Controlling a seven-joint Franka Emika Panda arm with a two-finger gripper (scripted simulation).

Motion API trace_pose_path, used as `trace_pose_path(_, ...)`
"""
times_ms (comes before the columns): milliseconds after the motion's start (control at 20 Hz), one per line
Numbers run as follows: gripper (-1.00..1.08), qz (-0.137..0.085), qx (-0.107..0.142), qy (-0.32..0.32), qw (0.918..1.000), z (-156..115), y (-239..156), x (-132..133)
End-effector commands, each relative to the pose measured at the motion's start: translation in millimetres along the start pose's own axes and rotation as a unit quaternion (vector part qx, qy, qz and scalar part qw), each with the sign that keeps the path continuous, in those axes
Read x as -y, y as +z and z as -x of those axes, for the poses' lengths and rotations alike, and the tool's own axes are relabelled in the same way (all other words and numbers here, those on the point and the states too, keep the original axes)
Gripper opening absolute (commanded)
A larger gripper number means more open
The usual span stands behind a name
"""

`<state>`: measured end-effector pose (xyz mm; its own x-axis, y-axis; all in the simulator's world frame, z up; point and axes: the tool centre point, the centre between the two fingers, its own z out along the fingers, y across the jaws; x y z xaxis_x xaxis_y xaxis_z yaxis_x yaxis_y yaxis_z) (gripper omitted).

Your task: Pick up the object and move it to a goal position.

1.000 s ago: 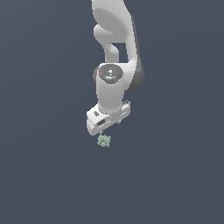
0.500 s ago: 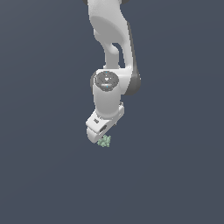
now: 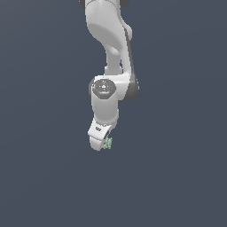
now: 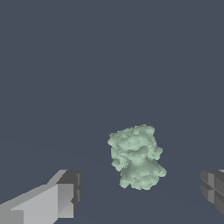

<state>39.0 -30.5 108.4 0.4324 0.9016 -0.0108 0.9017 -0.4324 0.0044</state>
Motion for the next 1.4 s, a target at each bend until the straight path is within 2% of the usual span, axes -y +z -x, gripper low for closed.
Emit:
trace_pose_path(0,1.0,0.0,-0.001,-0.032,0.9995,1.6,4.5,-2.4)
trace_pose_path(600,1.0,-0.001,-0.005,-0.127,0.9919,6.6,17.7,-9.2)
trace_pose_path(1050,1.0,-0.002,-0.005,-0.137,0.9906,7.3,20.8,-9.9)
trace_pose_path(1350,1.0,-0.002,-0.006,-0.138,0.9904,7.1,44.7,-9.0)
